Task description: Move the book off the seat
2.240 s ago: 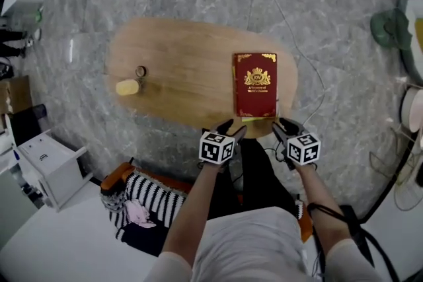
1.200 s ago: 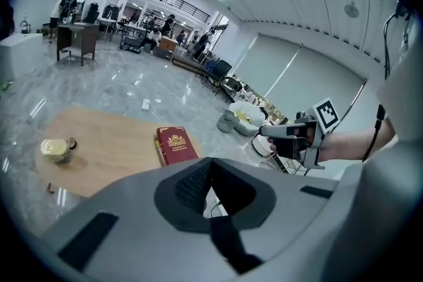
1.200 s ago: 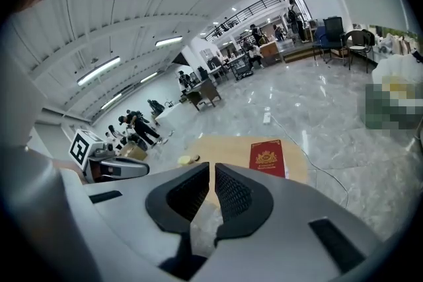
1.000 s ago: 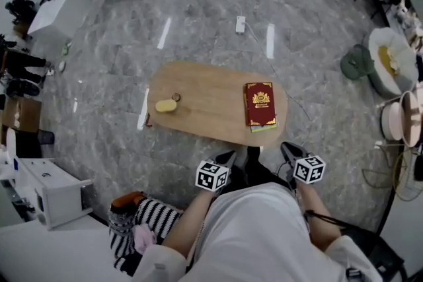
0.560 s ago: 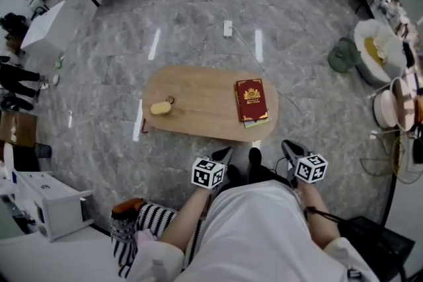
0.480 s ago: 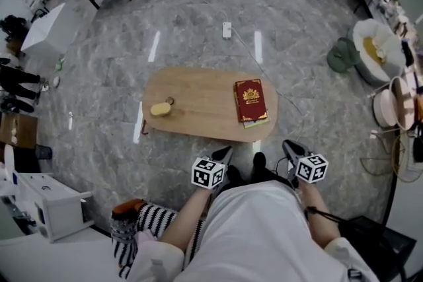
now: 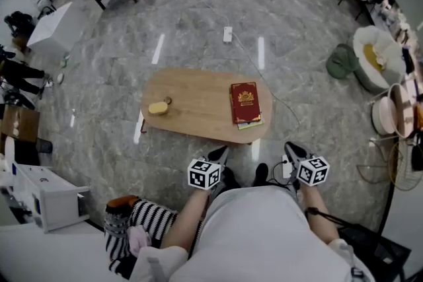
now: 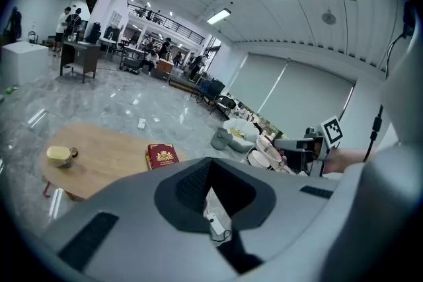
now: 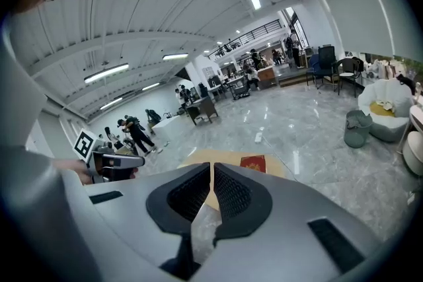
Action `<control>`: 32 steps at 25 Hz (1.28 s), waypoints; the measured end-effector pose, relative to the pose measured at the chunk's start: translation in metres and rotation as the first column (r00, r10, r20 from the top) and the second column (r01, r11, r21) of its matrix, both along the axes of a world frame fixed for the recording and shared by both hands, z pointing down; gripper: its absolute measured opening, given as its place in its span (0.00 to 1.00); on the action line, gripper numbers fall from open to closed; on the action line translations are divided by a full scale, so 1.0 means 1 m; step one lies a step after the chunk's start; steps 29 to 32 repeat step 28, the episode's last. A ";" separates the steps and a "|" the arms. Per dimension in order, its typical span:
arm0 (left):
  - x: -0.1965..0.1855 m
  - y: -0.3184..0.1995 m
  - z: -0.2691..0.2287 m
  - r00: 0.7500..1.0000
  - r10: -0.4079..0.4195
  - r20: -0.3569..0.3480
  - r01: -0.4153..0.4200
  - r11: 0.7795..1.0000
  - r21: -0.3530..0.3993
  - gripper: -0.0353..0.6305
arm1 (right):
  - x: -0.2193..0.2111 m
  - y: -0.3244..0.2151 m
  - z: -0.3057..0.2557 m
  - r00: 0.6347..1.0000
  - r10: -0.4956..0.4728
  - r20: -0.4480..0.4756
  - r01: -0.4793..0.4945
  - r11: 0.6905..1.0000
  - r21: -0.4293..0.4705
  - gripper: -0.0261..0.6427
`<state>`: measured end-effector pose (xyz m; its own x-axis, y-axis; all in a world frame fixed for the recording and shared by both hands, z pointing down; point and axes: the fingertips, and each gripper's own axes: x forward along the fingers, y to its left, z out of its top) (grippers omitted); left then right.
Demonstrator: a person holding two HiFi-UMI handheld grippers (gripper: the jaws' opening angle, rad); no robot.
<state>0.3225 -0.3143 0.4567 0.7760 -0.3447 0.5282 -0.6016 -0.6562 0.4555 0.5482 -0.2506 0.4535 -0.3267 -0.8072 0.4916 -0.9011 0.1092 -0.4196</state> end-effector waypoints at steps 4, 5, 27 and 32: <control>0.010 0.008 -0.003 0.999 -0.032 -0.007 0.032 0.999 0.003 0.06 | 0.012 0.006 -0.004 1.000 -0.028 0.011 0.028 1.000 0.013 0.11; 0.012 0.010 -0.004 0.999 -0.037 -0.006 0.037 0.999 0.003 0.06 | 0.015 0.006 -0.004 0.999 -0.029 0.015 0.029 1.000 0.012 0.11; 0.026 0.007 -0.004 0.997 -0.081 0.019 0.081 0.997 0.001 0.06 | 0.035 -0.013 -0.007 0.997 -0.049 0.054 0.047 0.998 0.042 0.11; 0.026 0.006 -0.003 0.997 -0.079 0.020 0.079 0.997 0.001 0.06 | 0.035 -0.014 -0.007 0.997 -0.048 0.054 0.046 0.998 0.043 0.11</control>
